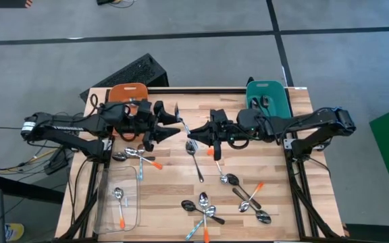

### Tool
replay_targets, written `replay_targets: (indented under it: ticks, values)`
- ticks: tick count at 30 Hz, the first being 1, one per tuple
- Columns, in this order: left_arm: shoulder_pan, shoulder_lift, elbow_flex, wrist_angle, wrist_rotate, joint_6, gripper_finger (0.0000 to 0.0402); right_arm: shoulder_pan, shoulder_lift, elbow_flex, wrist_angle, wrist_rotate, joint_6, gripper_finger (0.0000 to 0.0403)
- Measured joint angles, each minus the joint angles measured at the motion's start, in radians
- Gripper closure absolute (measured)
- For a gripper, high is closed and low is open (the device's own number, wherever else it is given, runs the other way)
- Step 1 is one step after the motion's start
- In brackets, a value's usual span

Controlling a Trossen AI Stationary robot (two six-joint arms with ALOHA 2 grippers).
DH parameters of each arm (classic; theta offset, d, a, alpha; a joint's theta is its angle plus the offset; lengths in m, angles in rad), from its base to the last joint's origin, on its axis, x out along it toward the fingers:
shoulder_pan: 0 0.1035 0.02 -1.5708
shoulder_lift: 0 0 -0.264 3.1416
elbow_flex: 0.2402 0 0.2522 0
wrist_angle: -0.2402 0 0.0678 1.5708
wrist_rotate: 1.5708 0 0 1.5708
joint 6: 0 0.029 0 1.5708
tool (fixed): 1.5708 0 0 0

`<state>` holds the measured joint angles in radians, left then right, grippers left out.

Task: Sort silverware by color (type)
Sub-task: Put the white blue spoon into the orange bin

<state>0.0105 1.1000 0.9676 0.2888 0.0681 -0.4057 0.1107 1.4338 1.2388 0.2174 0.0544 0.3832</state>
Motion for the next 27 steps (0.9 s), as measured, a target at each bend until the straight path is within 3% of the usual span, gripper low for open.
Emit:
replay_targets:
  ticks: [8,18,27]
  values:
    - [0.003,0.044,0.0,0.073,0.025,0.0,0.0197,0.031,0.0,0.0,-0.007,-0.003,-0.016,0.0367]
    - [0.01,0.049,0.0,0.055,0.075,0.004,0.0269,0.034,0.0,0.0,-0.033,0.021,-0.027,0.0367]
    - [0.01,0.065,0.0,0.063,0.075,0.065,0.0237,0.031,0.043,0.004,-0.028,0.023,-0.029,0.0367]
